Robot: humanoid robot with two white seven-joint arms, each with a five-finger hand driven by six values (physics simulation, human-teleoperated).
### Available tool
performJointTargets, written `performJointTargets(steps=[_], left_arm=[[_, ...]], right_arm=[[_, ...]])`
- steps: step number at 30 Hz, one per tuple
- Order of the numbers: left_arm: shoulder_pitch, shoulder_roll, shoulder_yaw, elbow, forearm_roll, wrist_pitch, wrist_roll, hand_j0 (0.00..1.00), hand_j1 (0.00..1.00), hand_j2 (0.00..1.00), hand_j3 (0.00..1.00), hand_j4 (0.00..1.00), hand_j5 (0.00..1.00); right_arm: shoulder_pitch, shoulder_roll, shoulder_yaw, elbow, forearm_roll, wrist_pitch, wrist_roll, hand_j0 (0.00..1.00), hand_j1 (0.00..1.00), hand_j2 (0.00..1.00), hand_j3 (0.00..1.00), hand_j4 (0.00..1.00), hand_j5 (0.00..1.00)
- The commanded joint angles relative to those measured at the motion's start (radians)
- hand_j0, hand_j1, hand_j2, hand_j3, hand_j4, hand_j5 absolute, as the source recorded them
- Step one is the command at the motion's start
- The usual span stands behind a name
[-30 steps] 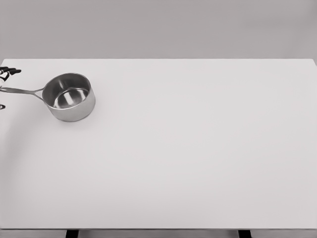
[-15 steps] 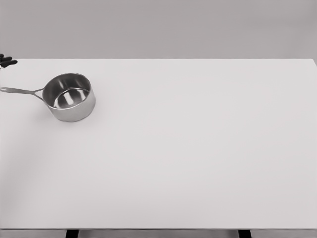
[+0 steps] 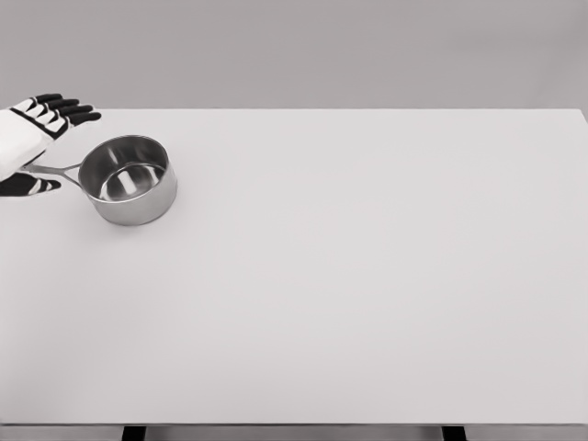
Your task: Rotate pot handle
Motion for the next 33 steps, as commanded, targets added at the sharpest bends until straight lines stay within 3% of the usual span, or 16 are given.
performJointTargets(steps=[1,6,7,9,11,14,16,18,21,33], left_arm=[[0.0,-0.037,0.035,-0.001,0.005,0.001,-0.025,1.0,1.0,1.0,1.0,1.0,1.0],[-0.005,-0.034,-0.005,-0.003,0.01,0.001,-0.039,1.0,1.0,1.0,1.0,1.0,1.0],[-0.008,-0.034,-0.042,-0.013,0.015,0.001,-0.047,1.0,1.0,1.0,1.0,1.0,1.0],[-0.074,-0.035,-0.215,-0.05,0.061,0.001,-0.05,1.0,1.0,1.0,1.0,1.0,1.0],[-0.089,-0.025,-0.255,-0.076,0.068,0.001,-0.05,1.0,1.0,1.0,1.0,1.0,1.0],[-0.083,-0.012,-0.234,-0.076,0.056,0.001,-0.054,1.0,1.0,1.0,1.0,1.0,1.0],[-0.057,-0.017,-0.123,-0.07,0.07,0.001,-0.125,1.0,1.0,1.0,1.0,1.0,1.0],[-0.025,-0.006,-0.088,-0.064,0.084,0.001,-0.128,1.0,1.0,1.0,1.0,1.0,1.0],[-0.022,0.028,-0.043,-0.058,0.085,0.001,-0.13,1.0,1.0,1.0,1.0,1.0,1.0],[-0.126,-0.015,-0.049,-0.058,0.071,0.001,-0.131,1.0,1.0,1.0,1.0,1.0,1.0]], right_arm=[[0.0,0.0,0.0,0.0,0.0,0.0,0.0,1.0,1.0,1.0,1.0,1.0,1.0],[0.0,0.0,0.0,0.0,0.0,0.0,0.0,1.0,1.0,1.0,1.0,1.0,1.0],[0.0,0.0,0.0,0.0,0.0,0.0,0.0,1.0,1.0,1.0,1.0,1.0,1.0],[0.0,0.0,0.0,0.0,0.0,0.0,0.0,1.0,1.0,1.0,1.0,1.0,1.0],[0.0,0.0,0.0,0.0,0.0,0.0,0.0,1.0,1.0,1.0,1.0,1.0,1.0],[0.0,0.0,0.0,0.0,0.0,0.0,0.0,1.0,1.0,1.0,1.0,1.0,1.0],[0.0,0.0,0.0,0.0,0.0,0.0,0.0,1.0,1.0,1.0,1.0,1.0,1.0],[0.0,0.0,0.0,0.0,0.0,0.0,0.0,1.0,1.0,1.0,1.0,1.0,1.0],[0.0,0.0,0.0,0.0,0.0,0.0,0.0,1.0,1.0,1.0,1.0,1.0,1.0],[0.0,0.0,0.0,0.0,0.0,0.0,0.0,1.0,1.0,1.0,1.0,1.0,1.0]])
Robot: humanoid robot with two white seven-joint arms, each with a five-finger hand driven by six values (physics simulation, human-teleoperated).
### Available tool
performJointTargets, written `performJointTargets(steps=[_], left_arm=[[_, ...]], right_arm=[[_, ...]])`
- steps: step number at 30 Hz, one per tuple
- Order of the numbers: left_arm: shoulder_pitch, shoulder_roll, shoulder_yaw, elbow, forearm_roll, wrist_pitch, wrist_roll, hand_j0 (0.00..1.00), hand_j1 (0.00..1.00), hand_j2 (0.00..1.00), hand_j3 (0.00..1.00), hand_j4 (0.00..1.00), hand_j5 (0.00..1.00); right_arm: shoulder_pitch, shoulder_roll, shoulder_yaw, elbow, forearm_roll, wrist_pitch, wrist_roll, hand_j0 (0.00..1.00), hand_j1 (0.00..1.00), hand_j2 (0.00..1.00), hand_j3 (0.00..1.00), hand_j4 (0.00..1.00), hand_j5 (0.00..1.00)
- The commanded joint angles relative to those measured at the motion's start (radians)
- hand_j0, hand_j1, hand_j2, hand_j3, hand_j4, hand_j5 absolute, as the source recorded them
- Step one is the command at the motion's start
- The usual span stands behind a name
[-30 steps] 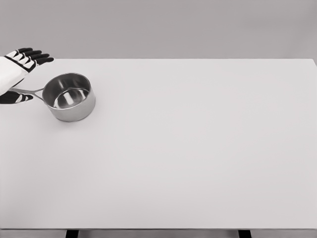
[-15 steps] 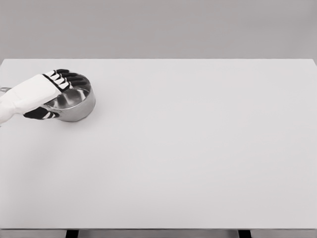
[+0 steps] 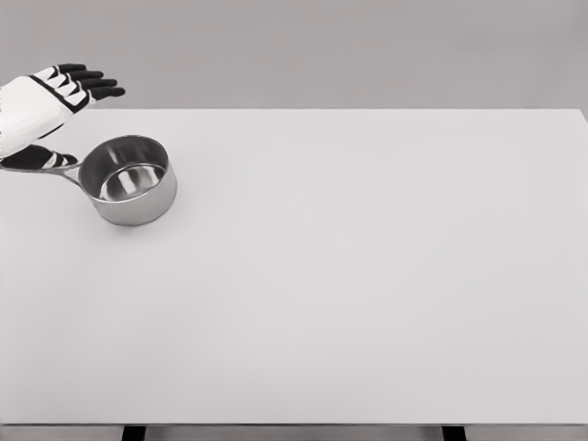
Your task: Rotate pot handle
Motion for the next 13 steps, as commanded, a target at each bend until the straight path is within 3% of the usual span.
performJointTargets(steps=[1,13], left_arm=[[0.0,-0.01,-0.002,0.0,0.002,0.002,0.0,1.0,1.0,1.0,1.0,1.0,1.0],[-0.014,-0.037,-0.008,0.0,0.004,0.002,0.0,1.0,1.0,1.0,1.0,1.0,1.0]], right_arm=[[0.0,0.0,0.0,0.0,0.0,0.0,0.0,1.0,1.0,1.0,1.0,1.0,1.0],[0.0,0.0,0.0,0.0,0.0,0.0,0.0,1.0,1.0,1.0,1.0,1.0,1.0]])
